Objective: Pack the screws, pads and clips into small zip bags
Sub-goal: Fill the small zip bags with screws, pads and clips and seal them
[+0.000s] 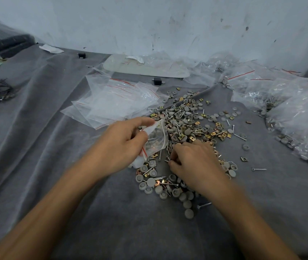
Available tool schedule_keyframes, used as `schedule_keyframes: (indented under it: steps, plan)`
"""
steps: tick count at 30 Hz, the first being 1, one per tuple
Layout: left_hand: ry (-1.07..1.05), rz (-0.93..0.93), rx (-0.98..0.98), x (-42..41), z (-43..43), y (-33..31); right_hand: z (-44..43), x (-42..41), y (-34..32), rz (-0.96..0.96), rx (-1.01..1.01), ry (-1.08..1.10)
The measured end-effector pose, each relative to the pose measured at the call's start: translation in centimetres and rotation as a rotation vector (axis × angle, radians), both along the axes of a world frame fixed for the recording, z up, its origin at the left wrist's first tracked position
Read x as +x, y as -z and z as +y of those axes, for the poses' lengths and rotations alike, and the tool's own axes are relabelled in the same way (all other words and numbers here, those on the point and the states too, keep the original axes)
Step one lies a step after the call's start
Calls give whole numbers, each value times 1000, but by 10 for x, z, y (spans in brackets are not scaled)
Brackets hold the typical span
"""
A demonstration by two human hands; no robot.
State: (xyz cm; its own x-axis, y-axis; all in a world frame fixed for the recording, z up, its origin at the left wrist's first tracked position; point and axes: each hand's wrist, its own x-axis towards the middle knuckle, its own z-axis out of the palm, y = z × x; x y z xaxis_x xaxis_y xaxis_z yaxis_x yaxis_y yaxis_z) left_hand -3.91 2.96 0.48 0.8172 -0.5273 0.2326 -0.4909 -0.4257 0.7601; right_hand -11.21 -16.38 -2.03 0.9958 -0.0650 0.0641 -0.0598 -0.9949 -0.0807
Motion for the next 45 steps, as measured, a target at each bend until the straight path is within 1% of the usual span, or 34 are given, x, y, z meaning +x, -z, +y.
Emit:
schedule_keyframes:
  steps: [2, 4, 9, 17, 22, 24, 26, 28, 30, 32, 34, 35, 36, 39, 45]
  plan:
    - [-1, -2, 8, 0, 0, 0, 4, -1, 4, -41, -20, -27]
    - [3, -6, 8, 0, 0, 1, 7, -2, 7, -42, -21, -36]
    - [-9, -1, -7, 0, -1, 0, 10, -2, 7, 3, -48, -27]
    - [5, 20, -5, -1, -1, 0, 16, -7, 1, 26, -153, -11]
    - [6, 42, 7, -1, -1, 2, 13, -8, -4, 91, -168, -31]
    - [3, 45, 8, -1, -2, 2, 12, -9, -3, 100, -144, -31]
    - [2, 36, 2, 0, -1, 3, 10, -9, -1, 36, -39, -11]
    - [0, 21, -3, 1, 0, 3, 3, -8, -1, -88, 126, 39]
    - [-1, 13, 1, 1, 0, 2, -5, -7, -6, -224, 342, 99]
    - [2, 1, 13, -1, -1, 2, -9, -6, -13, -319, 627, 129]
    - [8, -5, 22, -2, -3, 1, -5, -5, -19, -329, 852, 100]
    - [11, -8, 29, -3, -4, 1, -2, -5, -20, -316, 913, 73]
    - [14, -12, 37, -3, -4, 1, 0, -5, -21, -305, 945, 45]
    - [16, -14, 47, -4, -5, 0, 7, -3, -21, -298, 951, -11]
    - [17, -4, 42, -5, -5, 0, 4, -3, -19, -311, 975, -17]
